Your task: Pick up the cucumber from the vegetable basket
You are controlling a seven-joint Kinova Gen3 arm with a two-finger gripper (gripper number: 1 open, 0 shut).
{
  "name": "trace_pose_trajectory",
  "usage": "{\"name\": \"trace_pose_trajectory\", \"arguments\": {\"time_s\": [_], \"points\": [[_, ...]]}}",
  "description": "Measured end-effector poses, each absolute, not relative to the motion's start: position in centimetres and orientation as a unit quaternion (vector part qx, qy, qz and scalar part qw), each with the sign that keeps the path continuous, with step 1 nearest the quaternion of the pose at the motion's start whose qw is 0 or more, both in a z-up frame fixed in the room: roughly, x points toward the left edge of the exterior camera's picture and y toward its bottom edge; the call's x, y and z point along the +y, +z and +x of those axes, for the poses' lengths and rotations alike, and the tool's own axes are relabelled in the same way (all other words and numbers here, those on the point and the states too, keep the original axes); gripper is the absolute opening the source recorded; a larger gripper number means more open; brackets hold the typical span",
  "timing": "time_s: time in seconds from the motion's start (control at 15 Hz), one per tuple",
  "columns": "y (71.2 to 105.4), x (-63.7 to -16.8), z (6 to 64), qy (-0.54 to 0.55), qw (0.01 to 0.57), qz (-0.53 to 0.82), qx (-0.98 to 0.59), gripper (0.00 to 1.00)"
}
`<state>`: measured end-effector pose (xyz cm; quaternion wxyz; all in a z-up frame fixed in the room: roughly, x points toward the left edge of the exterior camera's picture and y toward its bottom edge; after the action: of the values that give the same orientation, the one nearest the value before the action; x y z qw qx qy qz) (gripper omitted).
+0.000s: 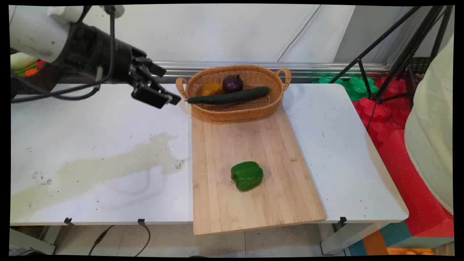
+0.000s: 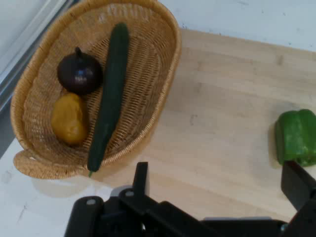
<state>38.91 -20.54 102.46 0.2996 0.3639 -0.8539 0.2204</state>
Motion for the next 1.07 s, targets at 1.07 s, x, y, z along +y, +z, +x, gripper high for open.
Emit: {"name": "trace_pose_trajectory", "arguments": {"time_s": [1.07], "points": [[99.5,-34.3,35.7,0.244,0.256,0.407,-0.842,1.0]]}}
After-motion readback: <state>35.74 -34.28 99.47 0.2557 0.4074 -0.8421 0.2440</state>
